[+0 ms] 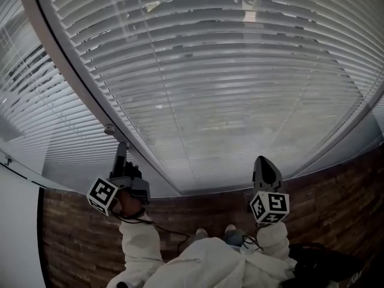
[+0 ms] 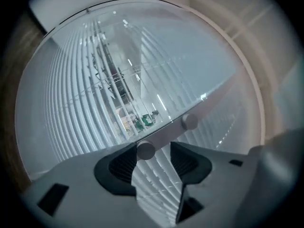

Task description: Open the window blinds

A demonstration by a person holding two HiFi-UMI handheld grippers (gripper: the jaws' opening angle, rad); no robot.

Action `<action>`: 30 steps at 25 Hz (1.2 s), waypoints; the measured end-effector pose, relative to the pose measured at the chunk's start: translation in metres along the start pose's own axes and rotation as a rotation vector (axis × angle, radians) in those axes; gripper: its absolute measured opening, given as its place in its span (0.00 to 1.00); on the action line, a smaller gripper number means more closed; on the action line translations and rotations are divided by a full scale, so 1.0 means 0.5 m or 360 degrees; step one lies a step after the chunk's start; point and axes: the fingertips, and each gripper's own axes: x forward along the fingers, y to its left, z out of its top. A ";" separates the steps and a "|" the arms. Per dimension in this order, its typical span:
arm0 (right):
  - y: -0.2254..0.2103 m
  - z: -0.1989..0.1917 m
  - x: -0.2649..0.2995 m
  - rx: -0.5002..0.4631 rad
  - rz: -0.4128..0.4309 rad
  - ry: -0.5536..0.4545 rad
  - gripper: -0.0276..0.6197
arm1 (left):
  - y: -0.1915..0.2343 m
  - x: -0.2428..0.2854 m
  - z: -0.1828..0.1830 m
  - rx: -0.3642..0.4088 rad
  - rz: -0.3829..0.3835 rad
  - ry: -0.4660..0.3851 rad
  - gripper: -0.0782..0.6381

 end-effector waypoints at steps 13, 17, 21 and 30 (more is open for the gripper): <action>0.000 0.002 0.013 0.0000 0.0016 -0.0003 0.06 | 0.036 0.016 0.000 -0.0336 0.0085 -0.0083 0.28; 0.006 0.002 0.015 -0.0001 0.0025 0.0003 0.06 | 0.036 0.013 0.004 -0.0319 0.0099 -0.0103 0.28; -0.001 0.003 0.019 0.0007 0.0011 -0.0002 0.06 | 0.033 0.017 0.006 -0.0136 0.0136 -0.0084 0.28; -0.021 -0.006 -0.002 0.0004 0.0005 0.0003 0.06 | 0.016 0.002 -0.010 0.1208 0.0497 0.0139 0.28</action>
